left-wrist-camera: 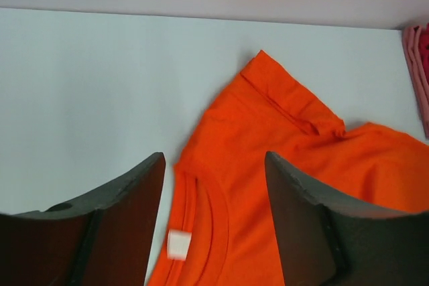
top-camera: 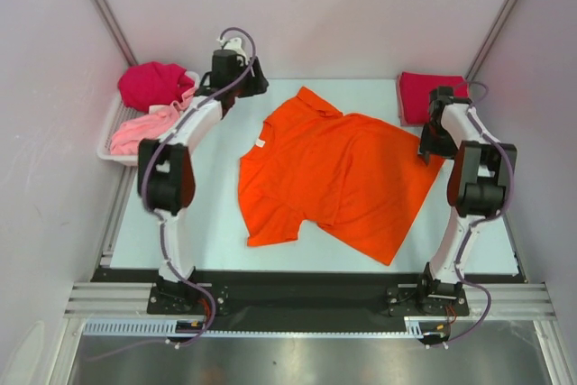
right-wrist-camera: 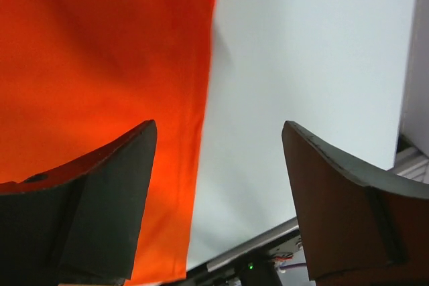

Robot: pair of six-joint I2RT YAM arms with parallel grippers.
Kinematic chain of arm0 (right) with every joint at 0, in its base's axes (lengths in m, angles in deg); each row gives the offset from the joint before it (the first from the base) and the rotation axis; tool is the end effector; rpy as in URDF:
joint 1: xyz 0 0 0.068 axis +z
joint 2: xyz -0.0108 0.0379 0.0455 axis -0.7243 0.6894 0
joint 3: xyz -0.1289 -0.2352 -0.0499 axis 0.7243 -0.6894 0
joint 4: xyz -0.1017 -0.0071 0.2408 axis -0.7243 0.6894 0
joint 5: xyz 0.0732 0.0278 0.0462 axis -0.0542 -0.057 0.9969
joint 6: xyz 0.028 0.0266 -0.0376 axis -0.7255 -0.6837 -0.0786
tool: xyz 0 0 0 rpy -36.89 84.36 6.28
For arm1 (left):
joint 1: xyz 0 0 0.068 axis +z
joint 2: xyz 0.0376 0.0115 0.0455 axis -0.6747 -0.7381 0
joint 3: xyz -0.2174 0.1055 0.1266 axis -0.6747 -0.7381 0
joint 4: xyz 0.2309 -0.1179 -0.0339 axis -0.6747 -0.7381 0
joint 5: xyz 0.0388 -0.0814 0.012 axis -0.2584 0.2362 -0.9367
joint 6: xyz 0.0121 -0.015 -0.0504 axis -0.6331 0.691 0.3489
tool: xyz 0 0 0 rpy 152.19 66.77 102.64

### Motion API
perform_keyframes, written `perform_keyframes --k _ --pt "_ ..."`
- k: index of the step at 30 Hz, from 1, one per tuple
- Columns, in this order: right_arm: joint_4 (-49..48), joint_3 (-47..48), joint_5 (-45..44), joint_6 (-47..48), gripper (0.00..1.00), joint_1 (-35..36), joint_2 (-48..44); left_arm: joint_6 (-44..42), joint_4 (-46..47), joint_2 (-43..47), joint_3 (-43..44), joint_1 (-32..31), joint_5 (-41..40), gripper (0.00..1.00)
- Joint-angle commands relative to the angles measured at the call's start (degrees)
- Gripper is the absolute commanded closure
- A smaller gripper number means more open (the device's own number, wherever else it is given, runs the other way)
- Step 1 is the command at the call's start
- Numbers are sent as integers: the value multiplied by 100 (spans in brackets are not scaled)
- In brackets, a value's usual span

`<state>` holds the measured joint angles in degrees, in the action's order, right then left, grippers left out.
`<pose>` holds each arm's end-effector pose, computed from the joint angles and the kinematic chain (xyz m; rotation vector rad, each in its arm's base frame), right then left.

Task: Fold and stack the t-shirts
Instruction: Flatten the tshirt out

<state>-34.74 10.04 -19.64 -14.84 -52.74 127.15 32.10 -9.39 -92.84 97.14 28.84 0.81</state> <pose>0.4039 -0.0585 0.2031 0.4965 2.8192 -0.5621 0.4934 -0.1229 0.2762 -0.0340 2.0450 -0.4567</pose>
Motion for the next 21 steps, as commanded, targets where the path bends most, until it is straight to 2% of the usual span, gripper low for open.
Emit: perform_keyframes --k 1,2,4,7,13,17,21 --pt "129 -535 856 -180 20 386 -1252 -538 -828 1537 -945 22 -337 34" --pt "172 -797 981 -233 20 500 -1428 -547 -960 1689 -1174 31 -232 35" --pt "155 -1115 1637 -312 20 606 -1990 -599 -1382 1970 -1737 22 -56 45" --pt "226 -1616 2210 -602 19 957 -2746 -495 -1822 2340 -2318 66 -125 51" --pt "313 -2408 3002 -1147 22 1406 -3774 -336 -1972 2131 -2706 128 41 52" --pt "252 -2917 3223 -1262 23 1468 -4153 -248 -2086 1831 -2846 146 -125 53" --pt "217 -3374 3293 -1367 23 1485 -4470 -222 -1814 1945 -3390 146 -117 53"
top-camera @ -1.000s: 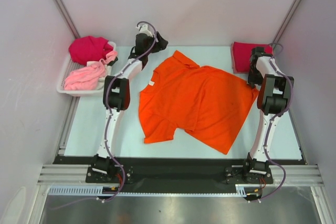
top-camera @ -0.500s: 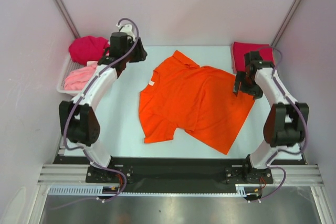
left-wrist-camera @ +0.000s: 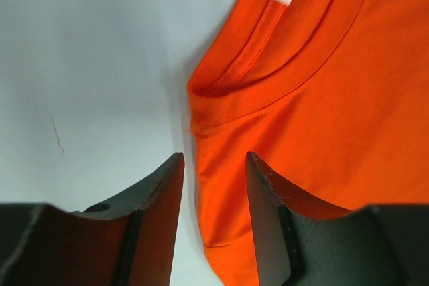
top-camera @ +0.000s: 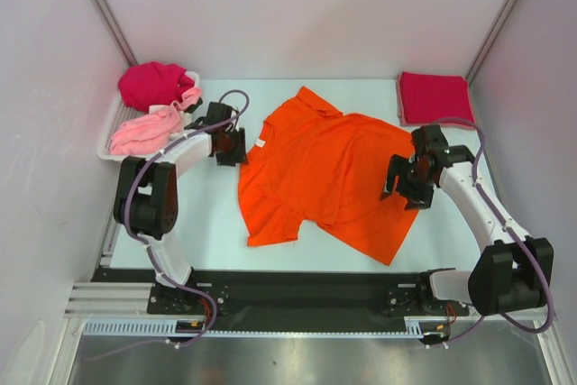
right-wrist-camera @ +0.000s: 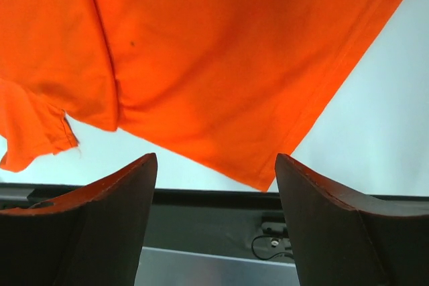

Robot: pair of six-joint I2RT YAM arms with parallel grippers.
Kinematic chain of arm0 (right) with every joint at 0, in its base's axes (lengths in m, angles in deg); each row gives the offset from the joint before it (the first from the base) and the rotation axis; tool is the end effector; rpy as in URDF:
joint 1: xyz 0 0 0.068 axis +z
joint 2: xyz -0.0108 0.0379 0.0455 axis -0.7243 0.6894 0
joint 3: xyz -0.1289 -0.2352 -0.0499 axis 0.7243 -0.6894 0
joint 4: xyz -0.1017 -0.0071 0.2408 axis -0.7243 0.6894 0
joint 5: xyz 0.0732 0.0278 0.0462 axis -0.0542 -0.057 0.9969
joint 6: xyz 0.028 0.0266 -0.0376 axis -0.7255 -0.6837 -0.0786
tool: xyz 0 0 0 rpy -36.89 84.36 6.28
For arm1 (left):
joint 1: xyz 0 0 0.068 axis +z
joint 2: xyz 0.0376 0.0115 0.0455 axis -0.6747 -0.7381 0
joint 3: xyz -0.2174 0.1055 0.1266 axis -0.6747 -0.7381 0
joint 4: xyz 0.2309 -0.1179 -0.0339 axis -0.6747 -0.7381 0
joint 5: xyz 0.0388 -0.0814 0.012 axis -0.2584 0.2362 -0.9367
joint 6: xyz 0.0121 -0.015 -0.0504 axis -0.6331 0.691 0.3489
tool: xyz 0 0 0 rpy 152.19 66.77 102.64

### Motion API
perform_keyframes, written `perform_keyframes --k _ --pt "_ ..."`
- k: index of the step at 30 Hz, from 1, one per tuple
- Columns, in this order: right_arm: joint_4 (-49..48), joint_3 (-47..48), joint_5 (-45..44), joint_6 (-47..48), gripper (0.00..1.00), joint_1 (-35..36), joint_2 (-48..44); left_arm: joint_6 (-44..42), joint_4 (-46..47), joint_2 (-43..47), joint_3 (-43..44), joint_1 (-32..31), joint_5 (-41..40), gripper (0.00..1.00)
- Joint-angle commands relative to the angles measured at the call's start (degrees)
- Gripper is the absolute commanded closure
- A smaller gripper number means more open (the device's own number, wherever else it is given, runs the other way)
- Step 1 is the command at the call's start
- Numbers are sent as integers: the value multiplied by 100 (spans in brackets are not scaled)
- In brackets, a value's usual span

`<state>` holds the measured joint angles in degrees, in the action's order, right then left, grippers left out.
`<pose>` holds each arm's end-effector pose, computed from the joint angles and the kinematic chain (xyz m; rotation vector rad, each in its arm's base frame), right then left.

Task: Fold and stack the t-shirts
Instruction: Flatten the tshirt out

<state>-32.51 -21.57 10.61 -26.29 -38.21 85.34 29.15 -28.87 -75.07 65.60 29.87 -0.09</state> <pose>0.2359 0.0388 0.2672 0.3222 2.8031 0.3116 0.3705 -0.0856 0.2016 -0.0501 2.6195 -0.2839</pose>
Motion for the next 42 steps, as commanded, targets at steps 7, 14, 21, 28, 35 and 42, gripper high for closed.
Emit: perform_keyframes --k 7,14,21,28,35,42 --pt "-208 -707 550 -354 25 111 -395 117 256 -166 -299 43 200 52" --pt "-375 -725 594 -231 26 216 -96 161 292 -447 -264 87 149 67" --pt "-586 -777 682 -318 28 471 255 196 98 -807 157 376 52 100" --pt "-771 -848 708 -415 30 814 747 -374 -490 -966 1001 509 -1194 100" --pt "-929 -865 673 -494 32 1148 1126 -568 -849 -860 1160 553 -1618 84" --pt "-894 -918 357 -556 32 1605 1179 -305 -1149 -158 1038 535 -1600 50"
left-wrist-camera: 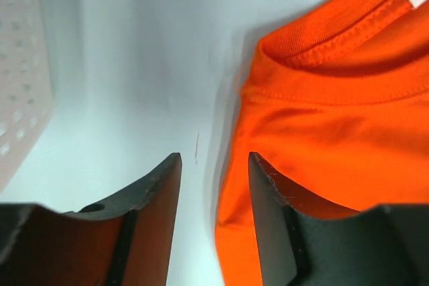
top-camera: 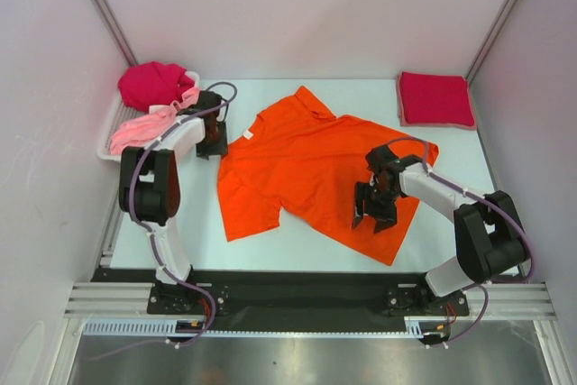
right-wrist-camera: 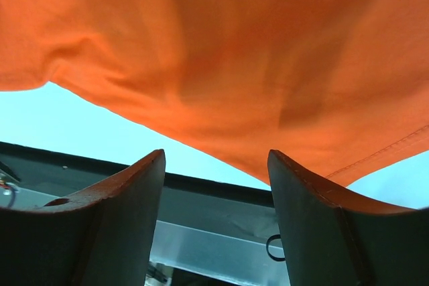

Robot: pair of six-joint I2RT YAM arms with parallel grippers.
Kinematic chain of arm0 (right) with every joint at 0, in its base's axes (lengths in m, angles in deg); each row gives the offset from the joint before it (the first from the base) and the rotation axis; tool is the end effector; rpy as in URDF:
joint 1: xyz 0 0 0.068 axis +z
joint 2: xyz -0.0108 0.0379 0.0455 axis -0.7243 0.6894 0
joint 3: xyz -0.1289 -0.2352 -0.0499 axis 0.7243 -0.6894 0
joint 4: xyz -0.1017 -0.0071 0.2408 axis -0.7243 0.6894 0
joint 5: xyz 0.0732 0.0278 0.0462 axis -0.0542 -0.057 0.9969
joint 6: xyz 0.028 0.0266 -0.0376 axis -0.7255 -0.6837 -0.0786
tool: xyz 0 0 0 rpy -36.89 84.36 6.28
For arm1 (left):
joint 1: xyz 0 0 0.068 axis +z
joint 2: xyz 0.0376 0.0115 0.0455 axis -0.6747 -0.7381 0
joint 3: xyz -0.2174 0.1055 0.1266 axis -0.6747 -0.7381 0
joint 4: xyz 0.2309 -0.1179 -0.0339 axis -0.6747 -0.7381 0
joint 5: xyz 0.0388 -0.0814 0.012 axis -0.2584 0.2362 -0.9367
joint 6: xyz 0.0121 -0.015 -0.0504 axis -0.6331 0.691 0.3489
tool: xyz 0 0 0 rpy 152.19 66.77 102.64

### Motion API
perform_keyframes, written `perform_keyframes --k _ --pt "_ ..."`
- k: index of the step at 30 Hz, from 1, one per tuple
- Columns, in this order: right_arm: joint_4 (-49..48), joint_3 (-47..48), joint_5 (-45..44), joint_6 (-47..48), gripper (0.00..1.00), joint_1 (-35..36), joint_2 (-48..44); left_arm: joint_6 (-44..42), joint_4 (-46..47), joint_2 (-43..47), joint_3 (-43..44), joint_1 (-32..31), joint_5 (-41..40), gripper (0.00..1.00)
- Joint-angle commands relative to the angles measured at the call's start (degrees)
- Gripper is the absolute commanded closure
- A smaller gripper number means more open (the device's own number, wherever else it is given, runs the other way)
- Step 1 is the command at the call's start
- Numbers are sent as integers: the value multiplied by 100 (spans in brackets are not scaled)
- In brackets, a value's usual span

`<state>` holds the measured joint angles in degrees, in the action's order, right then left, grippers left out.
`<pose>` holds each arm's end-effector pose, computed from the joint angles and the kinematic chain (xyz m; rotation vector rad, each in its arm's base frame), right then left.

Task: Fold and stack the t-shirts
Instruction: Flatten the tshirt out

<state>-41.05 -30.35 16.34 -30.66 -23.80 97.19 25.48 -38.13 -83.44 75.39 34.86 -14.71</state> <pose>0.2321 0.1056 0.1823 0.0936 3.0826 0.4156 0.4025 -0.0473 0.1893 -0.1623 2.7039 0.1355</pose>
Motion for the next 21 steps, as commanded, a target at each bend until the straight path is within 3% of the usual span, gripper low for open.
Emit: perform_keyframes --k 1,10,14,21 --pt "-83 -126 -251 -153 33 260 -15 106 -249 915 23 45 -130 50" --pt "-330 -540 -787 -777 34 639 -269 545 -144 1796 -960 -314 943 59" --pt "-312 -865 -884 -1111 29 666 -743 976 111 2349 -1769 -324 1109 51" --pt "-303 -1612 -989 -1753 25 604 -1815 1704 173 3394 -3033 -184 1241 50"
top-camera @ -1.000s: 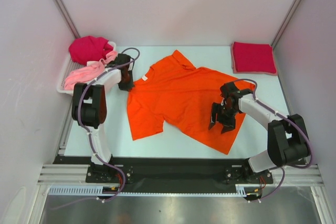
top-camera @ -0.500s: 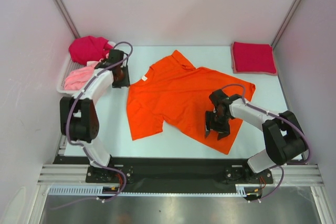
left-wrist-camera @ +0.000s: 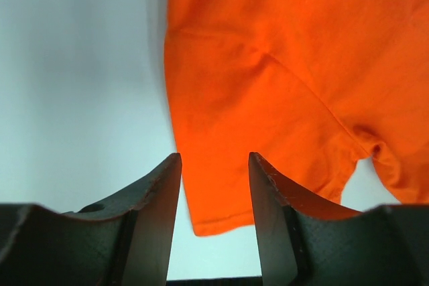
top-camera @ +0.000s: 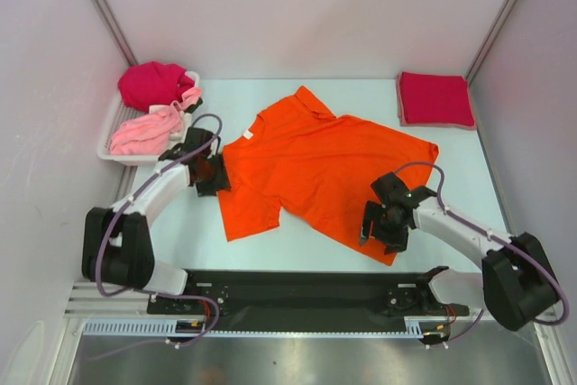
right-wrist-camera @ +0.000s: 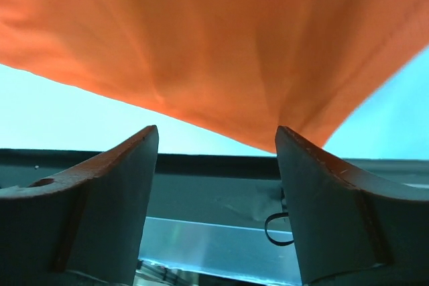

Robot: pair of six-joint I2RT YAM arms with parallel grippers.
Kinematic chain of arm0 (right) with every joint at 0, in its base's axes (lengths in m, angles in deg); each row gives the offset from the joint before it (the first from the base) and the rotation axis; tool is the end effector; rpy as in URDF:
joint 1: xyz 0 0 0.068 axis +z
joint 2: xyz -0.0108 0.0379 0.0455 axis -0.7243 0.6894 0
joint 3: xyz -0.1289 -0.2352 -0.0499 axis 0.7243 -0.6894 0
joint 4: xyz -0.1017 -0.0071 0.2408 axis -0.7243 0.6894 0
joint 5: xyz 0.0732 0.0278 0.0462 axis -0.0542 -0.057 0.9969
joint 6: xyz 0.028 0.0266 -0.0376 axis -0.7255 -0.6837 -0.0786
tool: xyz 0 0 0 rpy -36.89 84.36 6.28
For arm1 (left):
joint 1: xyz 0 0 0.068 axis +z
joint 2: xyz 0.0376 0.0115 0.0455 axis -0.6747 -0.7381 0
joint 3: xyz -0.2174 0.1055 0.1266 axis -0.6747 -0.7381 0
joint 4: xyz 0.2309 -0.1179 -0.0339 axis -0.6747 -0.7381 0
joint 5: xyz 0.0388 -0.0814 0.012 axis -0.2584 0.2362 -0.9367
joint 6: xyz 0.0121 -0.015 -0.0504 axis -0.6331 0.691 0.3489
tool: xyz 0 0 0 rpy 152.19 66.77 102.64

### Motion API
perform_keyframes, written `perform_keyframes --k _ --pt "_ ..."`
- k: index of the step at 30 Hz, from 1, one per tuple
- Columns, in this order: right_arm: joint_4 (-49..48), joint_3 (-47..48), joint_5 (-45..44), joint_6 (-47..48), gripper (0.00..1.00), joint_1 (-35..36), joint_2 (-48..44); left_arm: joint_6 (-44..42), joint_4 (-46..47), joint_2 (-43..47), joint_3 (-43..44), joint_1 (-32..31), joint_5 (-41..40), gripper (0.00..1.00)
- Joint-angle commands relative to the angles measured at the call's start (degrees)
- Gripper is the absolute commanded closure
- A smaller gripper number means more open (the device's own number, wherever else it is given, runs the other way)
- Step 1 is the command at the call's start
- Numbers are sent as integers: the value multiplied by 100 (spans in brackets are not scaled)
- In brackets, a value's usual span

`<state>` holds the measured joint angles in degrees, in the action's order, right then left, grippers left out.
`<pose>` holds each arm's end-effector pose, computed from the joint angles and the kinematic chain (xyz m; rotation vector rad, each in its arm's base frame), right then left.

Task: Fold and stack the t-shirts
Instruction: Flatten the tshirt out

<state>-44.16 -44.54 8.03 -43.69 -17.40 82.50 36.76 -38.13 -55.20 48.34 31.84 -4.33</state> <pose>0.1701 0.0979 0.1718 0.2764 2.9974 0.2806 0.2765 -0.0520 0.2126 -0.3084 2.7114 -0.1842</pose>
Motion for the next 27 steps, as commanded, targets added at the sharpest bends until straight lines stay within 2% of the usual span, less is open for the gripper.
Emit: perform_keyframes --k 1,7,12,22,27 --pt "77 -298 -185 -486 24 -54 -435 700 173 642 -469 223 238 50" --pt "227 -703 -221 -749 20 -580 -1050 1535 426 1063 -1647 636 669 45" --pt "464 -932 -256 -829 19 -1038 -1691 1992 577 1556 -2183 637 845 44" --pt "482 -941 -71 -601 18 -1407 -1780 2081 586 1425 -2554 628 1012 51" --pt "508 -853 -88 -504 18 -1451 -1824 2222 243 1398 -2422 628 669 54"
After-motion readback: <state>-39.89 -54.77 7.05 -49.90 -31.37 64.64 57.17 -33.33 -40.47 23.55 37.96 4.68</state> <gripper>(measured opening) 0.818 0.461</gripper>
